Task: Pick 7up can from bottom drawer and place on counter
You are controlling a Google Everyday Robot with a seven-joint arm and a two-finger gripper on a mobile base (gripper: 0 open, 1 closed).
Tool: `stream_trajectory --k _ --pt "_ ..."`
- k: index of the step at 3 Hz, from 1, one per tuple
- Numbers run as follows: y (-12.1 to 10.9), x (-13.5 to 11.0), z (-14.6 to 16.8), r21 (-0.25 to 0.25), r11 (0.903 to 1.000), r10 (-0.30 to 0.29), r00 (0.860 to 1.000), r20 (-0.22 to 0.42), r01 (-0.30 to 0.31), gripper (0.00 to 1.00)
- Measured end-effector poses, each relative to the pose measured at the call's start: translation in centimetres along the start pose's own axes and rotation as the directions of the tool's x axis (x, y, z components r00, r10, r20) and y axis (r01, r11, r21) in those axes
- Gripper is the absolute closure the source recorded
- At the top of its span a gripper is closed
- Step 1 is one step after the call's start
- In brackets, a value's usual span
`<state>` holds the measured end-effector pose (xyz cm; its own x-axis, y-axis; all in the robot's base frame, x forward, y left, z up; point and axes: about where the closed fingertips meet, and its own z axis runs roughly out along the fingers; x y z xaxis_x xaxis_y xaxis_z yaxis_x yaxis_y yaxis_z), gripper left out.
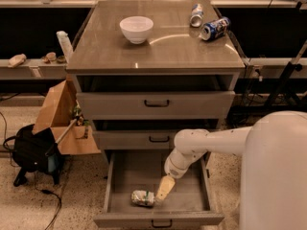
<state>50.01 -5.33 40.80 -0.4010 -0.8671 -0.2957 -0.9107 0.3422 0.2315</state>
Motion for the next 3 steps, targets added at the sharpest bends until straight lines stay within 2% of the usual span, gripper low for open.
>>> stream_trajectory --k 3 --pt "-1.2 0.0 5.0 -0.010 0.9998 -0.016 1.000 0.018 0.016 0.00"
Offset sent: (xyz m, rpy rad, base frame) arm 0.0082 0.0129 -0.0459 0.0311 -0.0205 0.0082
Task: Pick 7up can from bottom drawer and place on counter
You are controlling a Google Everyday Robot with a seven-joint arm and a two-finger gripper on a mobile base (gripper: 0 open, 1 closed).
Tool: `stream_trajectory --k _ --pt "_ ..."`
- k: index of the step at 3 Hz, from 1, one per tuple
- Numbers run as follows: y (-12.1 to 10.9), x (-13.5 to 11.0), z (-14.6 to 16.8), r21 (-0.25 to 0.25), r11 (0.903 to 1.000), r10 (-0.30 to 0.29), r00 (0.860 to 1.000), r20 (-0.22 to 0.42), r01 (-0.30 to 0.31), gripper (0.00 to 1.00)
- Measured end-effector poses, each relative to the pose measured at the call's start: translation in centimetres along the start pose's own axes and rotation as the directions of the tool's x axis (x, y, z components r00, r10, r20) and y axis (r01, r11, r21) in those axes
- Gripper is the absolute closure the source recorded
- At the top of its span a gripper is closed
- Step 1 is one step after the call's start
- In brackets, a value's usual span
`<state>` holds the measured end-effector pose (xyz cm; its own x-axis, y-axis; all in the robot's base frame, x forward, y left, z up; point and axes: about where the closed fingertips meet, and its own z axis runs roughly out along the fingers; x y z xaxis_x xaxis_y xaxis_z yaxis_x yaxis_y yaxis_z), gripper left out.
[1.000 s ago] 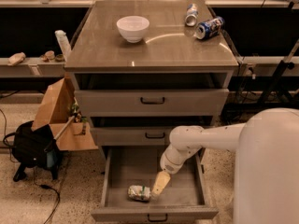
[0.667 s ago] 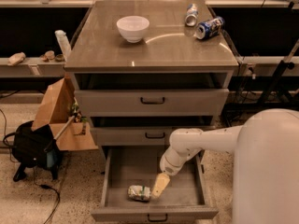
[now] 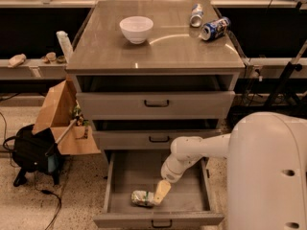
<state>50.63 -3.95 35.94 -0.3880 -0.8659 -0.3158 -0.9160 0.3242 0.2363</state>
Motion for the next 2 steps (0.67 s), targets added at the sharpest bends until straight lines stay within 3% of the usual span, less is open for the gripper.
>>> stream_trajectory --k 2 --pt "-1.8 0.1 4.3 -0.024 0.9993 0.028 0.999 -0.018 -0.028 0.00"
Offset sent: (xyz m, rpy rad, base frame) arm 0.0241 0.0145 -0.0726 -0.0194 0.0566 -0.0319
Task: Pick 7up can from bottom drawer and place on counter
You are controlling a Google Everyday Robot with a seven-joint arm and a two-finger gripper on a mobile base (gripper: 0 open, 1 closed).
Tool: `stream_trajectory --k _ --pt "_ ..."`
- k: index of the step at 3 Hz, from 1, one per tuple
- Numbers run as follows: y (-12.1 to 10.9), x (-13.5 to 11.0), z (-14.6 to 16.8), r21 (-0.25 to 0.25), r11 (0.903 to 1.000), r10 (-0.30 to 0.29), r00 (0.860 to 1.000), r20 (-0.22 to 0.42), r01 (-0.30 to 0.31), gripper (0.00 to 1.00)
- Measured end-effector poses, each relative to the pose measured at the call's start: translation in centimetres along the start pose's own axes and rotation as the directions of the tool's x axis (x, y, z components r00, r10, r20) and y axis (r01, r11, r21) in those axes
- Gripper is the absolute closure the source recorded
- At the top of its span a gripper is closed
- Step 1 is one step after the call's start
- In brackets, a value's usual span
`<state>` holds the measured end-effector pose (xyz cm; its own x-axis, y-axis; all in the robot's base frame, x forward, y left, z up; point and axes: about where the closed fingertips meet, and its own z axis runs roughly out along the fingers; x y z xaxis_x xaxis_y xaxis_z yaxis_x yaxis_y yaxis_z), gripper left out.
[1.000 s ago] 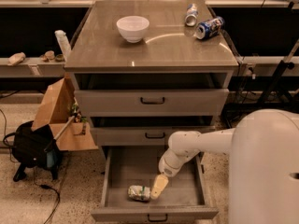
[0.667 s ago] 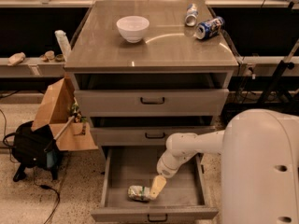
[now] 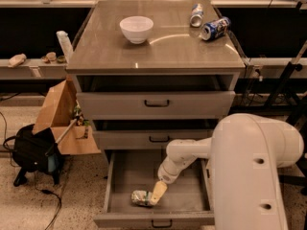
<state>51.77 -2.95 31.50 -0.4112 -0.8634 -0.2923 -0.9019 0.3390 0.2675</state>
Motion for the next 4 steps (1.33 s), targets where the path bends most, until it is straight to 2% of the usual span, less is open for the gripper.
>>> stream_trajectory --k 2,3,4 --pt "-1.9 -0.2 4.0 -0.034 0.9989 0.032 0.999 -0.024 -0.032 0.00" --pt "-2.1 0.2 6.8 -0.064 0.9964 0.052 0.998 -0.042 -0.055 0.00" --pt "-2.4 0.3 8.0 -0.059 0.9968 0.052 0.998 -0.039 -0.054 0.00"
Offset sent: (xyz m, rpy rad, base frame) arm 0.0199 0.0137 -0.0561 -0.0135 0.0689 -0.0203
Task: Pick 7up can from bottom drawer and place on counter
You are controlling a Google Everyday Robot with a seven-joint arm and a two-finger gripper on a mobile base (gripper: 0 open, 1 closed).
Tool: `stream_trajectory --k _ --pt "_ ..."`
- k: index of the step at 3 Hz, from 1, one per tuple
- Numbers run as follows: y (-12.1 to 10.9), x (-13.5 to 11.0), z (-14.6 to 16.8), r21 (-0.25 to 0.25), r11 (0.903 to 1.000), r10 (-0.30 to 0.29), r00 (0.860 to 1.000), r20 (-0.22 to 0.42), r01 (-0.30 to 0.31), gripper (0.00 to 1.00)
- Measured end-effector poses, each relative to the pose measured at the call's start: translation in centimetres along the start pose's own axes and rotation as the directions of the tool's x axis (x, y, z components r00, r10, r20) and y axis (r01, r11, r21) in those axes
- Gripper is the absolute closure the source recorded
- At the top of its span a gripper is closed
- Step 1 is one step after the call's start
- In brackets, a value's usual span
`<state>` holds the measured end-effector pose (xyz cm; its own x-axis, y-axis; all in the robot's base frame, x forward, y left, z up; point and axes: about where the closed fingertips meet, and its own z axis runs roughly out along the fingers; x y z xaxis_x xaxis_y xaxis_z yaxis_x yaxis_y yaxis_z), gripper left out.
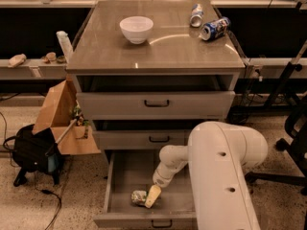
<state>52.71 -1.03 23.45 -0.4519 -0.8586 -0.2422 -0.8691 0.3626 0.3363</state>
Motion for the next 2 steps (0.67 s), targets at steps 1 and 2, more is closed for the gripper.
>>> stream_trajectory --k 1,2 --pt "-0.7 -0.2 1.2 0.008 0.9999 0.007 1.000 0.008 -0.007 0.00" --pt "-1.3 -0.7 2.2 0.031 0.9995 0.005 1.000 0.010 -0.006 0.00"
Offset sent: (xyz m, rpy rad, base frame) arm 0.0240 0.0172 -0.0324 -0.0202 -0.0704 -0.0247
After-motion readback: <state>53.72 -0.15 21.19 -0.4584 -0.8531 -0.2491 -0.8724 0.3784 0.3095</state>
